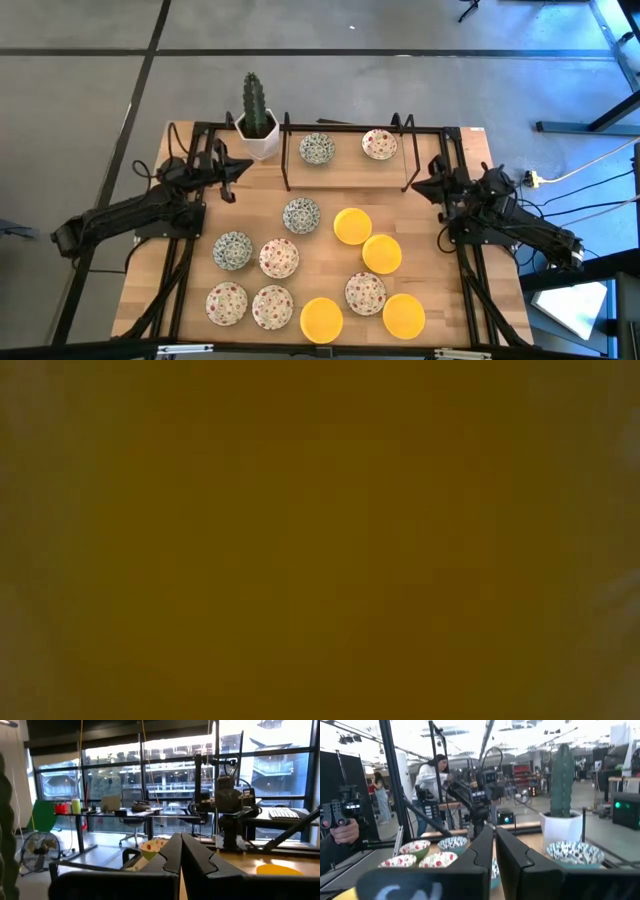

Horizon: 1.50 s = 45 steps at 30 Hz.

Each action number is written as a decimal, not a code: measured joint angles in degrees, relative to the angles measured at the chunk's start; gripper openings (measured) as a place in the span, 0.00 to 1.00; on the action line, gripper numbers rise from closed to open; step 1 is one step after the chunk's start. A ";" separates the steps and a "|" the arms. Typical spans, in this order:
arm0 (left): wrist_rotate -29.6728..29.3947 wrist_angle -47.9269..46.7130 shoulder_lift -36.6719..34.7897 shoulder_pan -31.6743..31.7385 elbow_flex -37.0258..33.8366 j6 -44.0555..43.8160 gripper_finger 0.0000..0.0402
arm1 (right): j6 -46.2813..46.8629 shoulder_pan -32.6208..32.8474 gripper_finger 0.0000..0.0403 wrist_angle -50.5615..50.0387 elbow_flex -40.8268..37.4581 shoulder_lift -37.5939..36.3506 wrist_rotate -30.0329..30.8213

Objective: Pick & Place Mini bowls
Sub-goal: Put the yellow bowl on the shelf

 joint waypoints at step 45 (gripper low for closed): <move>13.20 -3.24 -2.85 -5.57 1.85 7.20 0.01 | 1.93 0.50 0.06 1.85 0.00 0.13 -2.58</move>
